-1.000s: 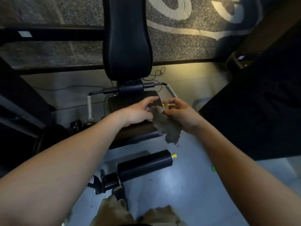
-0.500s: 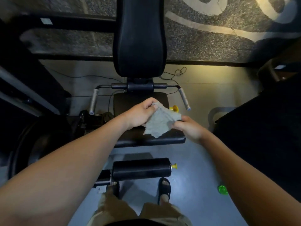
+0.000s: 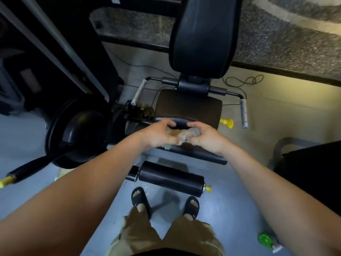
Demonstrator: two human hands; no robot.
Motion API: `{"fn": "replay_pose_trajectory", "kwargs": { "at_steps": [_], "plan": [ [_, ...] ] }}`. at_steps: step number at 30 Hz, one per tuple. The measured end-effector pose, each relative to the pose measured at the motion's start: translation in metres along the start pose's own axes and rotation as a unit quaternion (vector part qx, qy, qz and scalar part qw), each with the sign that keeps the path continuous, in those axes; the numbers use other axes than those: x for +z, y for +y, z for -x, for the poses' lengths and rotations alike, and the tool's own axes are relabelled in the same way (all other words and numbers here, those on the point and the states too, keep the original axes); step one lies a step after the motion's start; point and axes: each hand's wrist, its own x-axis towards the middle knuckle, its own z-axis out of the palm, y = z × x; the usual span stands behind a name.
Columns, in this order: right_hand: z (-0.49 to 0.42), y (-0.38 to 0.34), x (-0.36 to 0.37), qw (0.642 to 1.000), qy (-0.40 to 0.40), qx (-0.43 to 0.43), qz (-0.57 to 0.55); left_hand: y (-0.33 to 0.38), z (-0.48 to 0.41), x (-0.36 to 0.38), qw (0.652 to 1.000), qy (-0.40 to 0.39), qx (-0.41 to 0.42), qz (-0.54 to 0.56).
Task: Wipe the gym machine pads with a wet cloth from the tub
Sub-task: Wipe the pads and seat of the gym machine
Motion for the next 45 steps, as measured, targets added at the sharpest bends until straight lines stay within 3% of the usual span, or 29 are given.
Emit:
{"fn": "replay_pose_trajectory", "kwargs": {
  "at_steps": [2, 4, 6, 8, 11, 14, 18, 21, 24, 27, 29, 31, 34, 37, 40, 45],
  "plan": [
    [-0.011, -0.009, 0.013, 0.995, -0.019, -0.013, 0.096, -0.018, -0.004, -0.007, 0.986, -0.013, 0.012, -0.165],
    [-0.019, -0.017, 0.022, 0.987, -0.032, -0.02, 0.158, -0.033, -0.004, -0.017, 0.98, 0.001, 0.02, -0.197],
    [-0.031, -0.022, 0.036, 0.99, -0.031, -0.018, 0.14, -0.059, -0.004, -0.037, 0.99, 0.034, 0.026, -0.134],
    [-0.039, -0.028, 0.053, 1.0, -0.026, 0.001, -0.011, -0.081, 0.001, -0.057, 0.997, 0.06, 0.023, -0.029],
    [-0.053, -0.036, 0.086, 0.976, -0.05, 0.032, -0.208, -0.111, 0.007, -0.077, 0.989, 0.053, 0.031, 0.134],
    [-0.071, -0.04, 0.124, 0.987, -0.001, 0.062, -0.146, -0.139, 0.003, -0.087, 0.98, 0.09, 0.018, 0.179],
    [-0.098, -0.042, 0.169, 0.987, 0.121, 0.097, -0.036, -0.179, -0.016, -0.09, 0.961, 0.148, -0.091, 0.214],
    [-0.112, -0.039, 0.2, 0.99, 0.117, 0.074, -0.004, -0.187, -0.026, -0.087, 0.921, 0.141, -0.142, 0.333],
    [-0.126, -0.027, 0.23, 1.0, 0.023, 0.012, 0.018, -0.178, -0.032, -0.091, 0.828, 0.051, -0.179, 0.529],
    [-0.15, -0.011, 0.232, 0.997, 0.005, 0.015, -0.077, -0.19, -0.047, -0.103, 0.785, -0.029, -0.194, 0.588],
    [-0.163, -0.002, 0.225, 0.992, 0.004, 0.022, -0.123, -0.202, -0.055, -0.11, 0.786, -0.047, -0.2, 0.583],
    [-0.175, 0.007, 0.22, 0.994, 0.018, 0.033, -0.107, -0.209, -0.066, -0.109, 0.811, -0.042, -0.202, 0.548],
    [-0.188, 0.013, 0.213, 0.997, 0.067, 0.032, -0.033, -0.222, -0.088, -0.104, 0.894, 0.071, -0.212, 0.388],
    [-0.205, 0.016, 0.202, 0.994, 0.097, -0.016, 0.038, -0.248, -0.103, -0.102, 0.935, 0.154, -0.204, 0.246],
    [-0.231, 0.029, 0.201, 0.978, 0.114, -0.087, 0.152, -0.262, -0.114, -0.102, 0.963, 0.136, -0.188, 0.134],
    [-0.255, 0.046, 0.23, 0.924, 0.086, -0.194, 0.318, -0.266, -0.127, -0.096, 0.979, 0.093, -0.146, 0.107]
  ]
}}
